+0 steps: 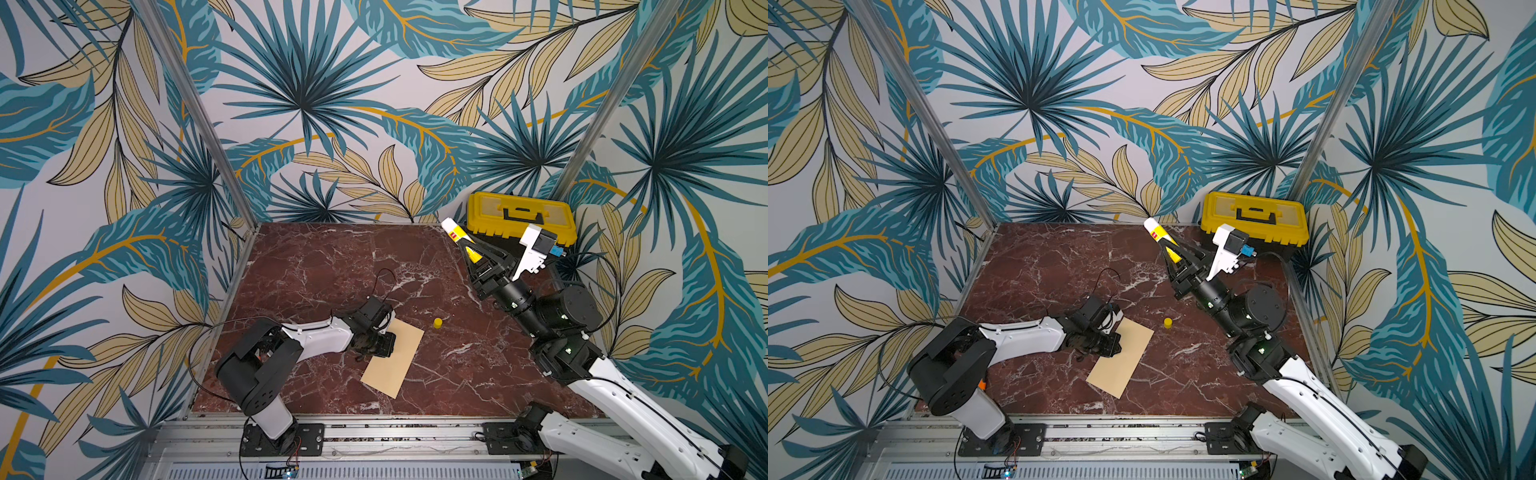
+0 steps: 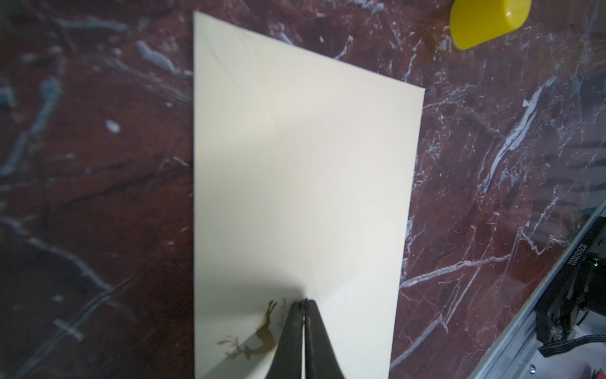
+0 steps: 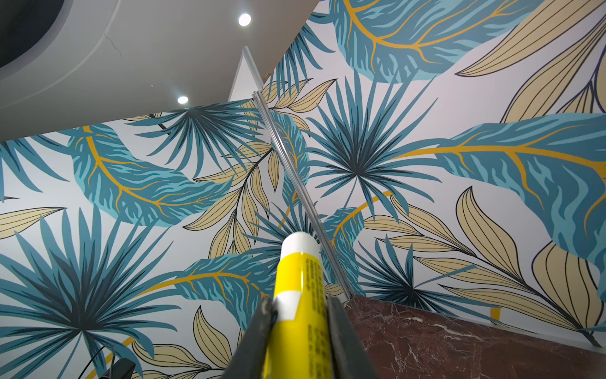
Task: Seal the envelope with a glue stick
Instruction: Seal the envelope at the center of the board.
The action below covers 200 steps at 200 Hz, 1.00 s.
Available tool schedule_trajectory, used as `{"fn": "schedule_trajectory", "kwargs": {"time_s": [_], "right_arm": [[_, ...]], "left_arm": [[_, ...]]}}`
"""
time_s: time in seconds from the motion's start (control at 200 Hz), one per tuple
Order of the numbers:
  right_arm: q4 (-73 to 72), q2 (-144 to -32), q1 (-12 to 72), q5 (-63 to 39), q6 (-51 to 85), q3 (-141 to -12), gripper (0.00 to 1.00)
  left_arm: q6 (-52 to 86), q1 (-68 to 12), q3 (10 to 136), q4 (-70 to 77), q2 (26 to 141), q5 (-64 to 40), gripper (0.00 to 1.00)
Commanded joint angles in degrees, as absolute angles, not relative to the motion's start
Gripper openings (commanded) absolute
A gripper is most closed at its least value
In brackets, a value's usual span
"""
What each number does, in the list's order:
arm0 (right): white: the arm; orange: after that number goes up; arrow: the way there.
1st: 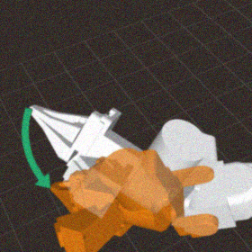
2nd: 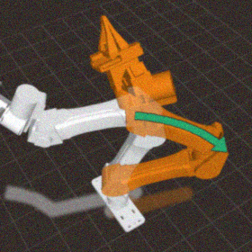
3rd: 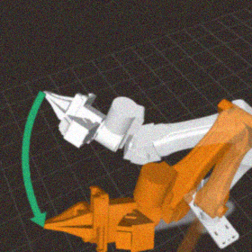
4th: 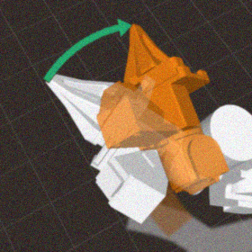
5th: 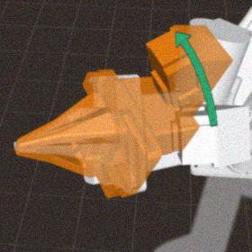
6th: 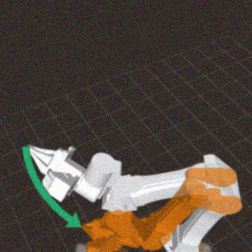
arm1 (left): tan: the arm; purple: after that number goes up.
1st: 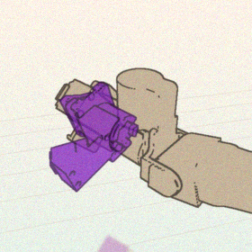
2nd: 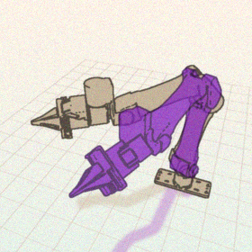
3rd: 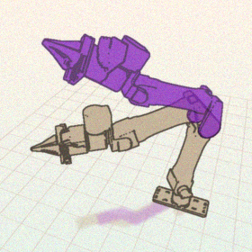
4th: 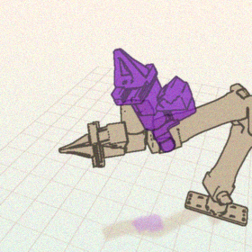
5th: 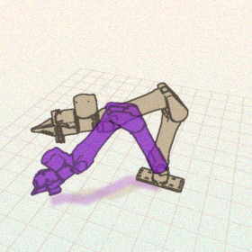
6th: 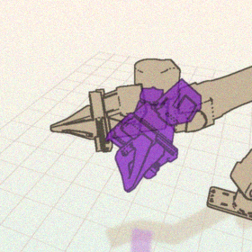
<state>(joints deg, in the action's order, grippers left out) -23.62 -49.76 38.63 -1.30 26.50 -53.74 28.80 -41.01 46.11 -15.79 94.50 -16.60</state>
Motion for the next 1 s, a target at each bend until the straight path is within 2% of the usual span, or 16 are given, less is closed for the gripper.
{"fn": "schedule_trajectory", "kwargs": {"time_s": [0.0,0.195,0.997], "right_arm": [[-23.8,-49.1,38.8,-0.9,25.9,-52.6,0.00],[-24.2,-49.1,38.8,-1.0,26.2,-52.5,0.00],[-22.8,-48.2,38.8,-0.4,25.8,-52.5,0.00]], "left_arm": [[28.4,-41.0,44.0,-24.9,95.6,-10.0,0.09],[28.7,-41.1,47.2,-25.4,93.6,-11.4,0.09],[27.2,-41.1,53.6,-24.9,97.2,-11.0,0.09]]}}
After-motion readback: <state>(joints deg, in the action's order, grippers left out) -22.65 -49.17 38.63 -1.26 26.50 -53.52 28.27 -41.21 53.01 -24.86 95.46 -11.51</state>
